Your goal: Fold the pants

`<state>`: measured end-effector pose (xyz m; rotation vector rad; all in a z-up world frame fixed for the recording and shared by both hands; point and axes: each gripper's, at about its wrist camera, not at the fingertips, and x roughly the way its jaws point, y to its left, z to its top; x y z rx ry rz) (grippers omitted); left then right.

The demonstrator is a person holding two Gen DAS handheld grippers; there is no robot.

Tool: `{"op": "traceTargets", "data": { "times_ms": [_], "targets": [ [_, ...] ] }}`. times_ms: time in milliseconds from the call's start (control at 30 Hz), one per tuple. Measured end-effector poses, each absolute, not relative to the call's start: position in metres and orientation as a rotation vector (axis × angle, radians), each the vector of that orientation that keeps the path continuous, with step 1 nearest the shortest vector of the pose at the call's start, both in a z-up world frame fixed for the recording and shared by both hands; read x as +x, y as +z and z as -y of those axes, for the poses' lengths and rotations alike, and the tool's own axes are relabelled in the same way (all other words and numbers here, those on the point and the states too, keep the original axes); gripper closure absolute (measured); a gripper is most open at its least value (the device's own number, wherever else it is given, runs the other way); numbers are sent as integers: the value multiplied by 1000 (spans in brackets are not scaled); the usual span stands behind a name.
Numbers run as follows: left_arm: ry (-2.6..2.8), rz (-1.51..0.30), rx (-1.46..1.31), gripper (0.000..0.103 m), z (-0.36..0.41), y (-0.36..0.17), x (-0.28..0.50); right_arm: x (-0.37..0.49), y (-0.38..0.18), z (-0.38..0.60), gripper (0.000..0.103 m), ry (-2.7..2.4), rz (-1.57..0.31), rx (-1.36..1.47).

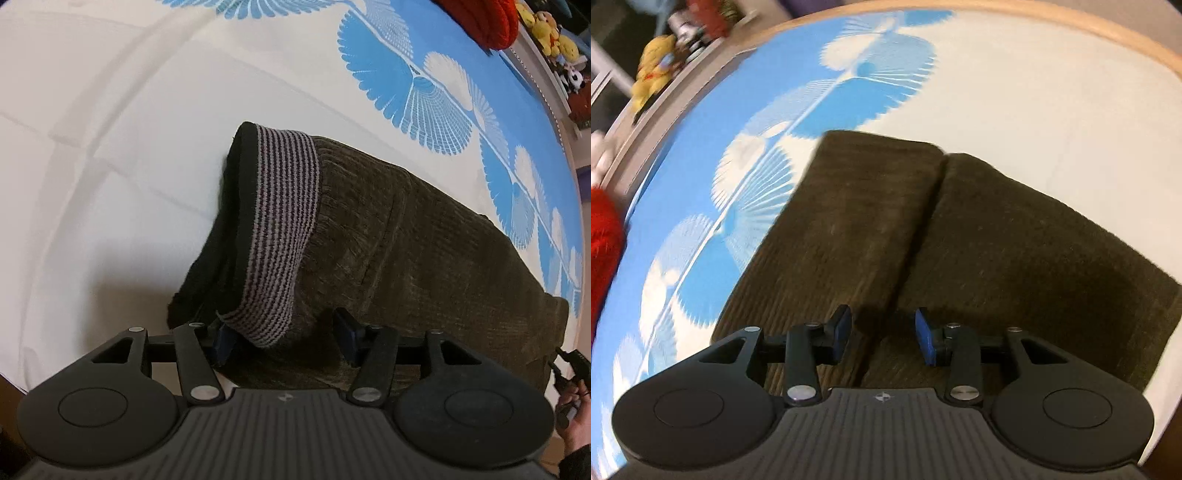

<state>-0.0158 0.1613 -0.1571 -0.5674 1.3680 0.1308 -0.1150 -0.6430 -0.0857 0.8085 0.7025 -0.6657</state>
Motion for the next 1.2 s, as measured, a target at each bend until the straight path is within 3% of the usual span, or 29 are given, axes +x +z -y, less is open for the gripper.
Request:
{"op": "traceTargets", "data": {
  "times_ms": [100,200,267,300,400,633,733,800,867,967,1033,1200],
  "targets": [
    [145,-1369,-551,42,-159,-158,-10,-114,-91,659,63,-654,-643,877],
    [179,-1374,-508,55,-153,-159,-6,-110,-96,666,63,-657,-588,901],
    [191,-1369,-492,64,-152,-158,-4,-106,-98,668,74,-643,-580,913],
    [196,-1362,-491,70,-153,-157,-4,-104,-99,669,91,-635,-583,909],
    [207,-1325,-493,77,-154,-149,-4,-106,-92,668,100,-624,-560,902],
    [225,-1070,-567,83,-162,-95,-13,-152,-7,642,101,-524,-330,904],
    [220,-1063,-577,83,-164,-90,-23,-198,21,618,101,-556,-265,810],
    [230,-1137,-537,83,-163,-101,-27,-222,19,610,101,-620,-303,738],
    [224,-1199,-470,83,-159,-111,-27,-233,-11,618,101,-704,-475,718],
    [202,-1245,-421,83,-157,-121,-29,-247,-75,648,101,-778,-733,917],
    [194,-1241,-435,83,-161,-121,-36,-258,-91,662,101,-765,-736,1019],
    [161,-1203,-454,83,-162,-109,-47,-255,-62,651,101,-671,-617,911]
  ]
}}
